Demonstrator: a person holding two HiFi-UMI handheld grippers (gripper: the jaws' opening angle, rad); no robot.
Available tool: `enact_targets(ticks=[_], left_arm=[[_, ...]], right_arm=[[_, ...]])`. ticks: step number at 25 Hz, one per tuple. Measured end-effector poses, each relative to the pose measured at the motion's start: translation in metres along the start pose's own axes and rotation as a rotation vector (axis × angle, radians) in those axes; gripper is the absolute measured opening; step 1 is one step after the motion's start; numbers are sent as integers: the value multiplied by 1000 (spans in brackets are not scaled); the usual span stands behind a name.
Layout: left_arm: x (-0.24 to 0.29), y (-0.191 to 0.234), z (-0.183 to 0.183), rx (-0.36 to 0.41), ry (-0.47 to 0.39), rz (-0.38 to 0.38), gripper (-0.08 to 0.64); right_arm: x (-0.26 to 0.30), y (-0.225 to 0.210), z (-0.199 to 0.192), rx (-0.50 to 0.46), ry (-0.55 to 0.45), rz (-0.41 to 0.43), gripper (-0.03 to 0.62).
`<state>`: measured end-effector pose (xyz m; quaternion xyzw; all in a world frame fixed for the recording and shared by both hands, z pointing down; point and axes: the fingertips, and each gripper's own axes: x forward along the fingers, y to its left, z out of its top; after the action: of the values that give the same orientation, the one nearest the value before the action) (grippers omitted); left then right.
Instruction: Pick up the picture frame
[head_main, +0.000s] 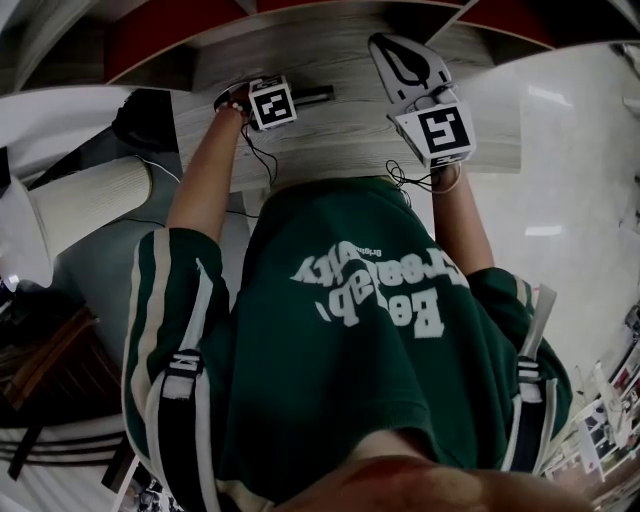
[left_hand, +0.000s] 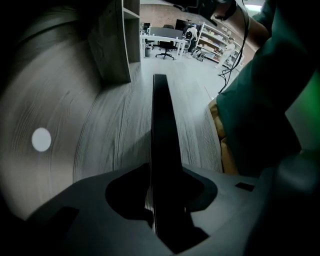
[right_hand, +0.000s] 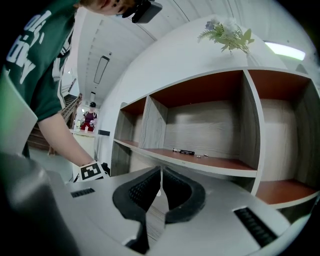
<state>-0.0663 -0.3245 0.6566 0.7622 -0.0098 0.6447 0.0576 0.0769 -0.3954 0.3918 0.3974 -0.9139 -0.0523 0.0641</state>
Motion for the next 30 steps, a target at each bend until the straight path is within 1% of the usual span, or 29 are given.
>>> enact_targets(ticks=[1, 2, 4, 7, 9, 11, 13, 16, 30], left_arm=[[4, -1, -1, 1, 5, -5, 151], [7, -1, 1, 0, -2, -9, 101], [8, 2, 4, -3, -8, -2, 94], [8, 5, 1, 2, 24, -3, 83], [7, 3, 1, 23, 38, -2, 69], [6, 5, 0, 51, 55, 25, 39], [6, 7, -2, 59, 69, 46, 35], [8, 8, -2, 63, 67, 64, 35], [9, 4, -2, 70, 59, 105, 34]], right_arm=[[0, 0, 0, -1, 0, 0, 37], [-1, 0, 0, 1, 1, -1, 37], [-1, 0, -2, 9, 3, -1, 37], [-1, 2, -3, 10, 4, 4, 37], [-2, 3, -2, 4, 6, 6, 37], [-3, 4, -1, -3, 7, 7, 37], [-3, 3, -1, -1, 7, 5, 37], [-4, 4, -3, 4, 9, 3, 37], [-7, 13, -3, 6, 4, 6, 37]])
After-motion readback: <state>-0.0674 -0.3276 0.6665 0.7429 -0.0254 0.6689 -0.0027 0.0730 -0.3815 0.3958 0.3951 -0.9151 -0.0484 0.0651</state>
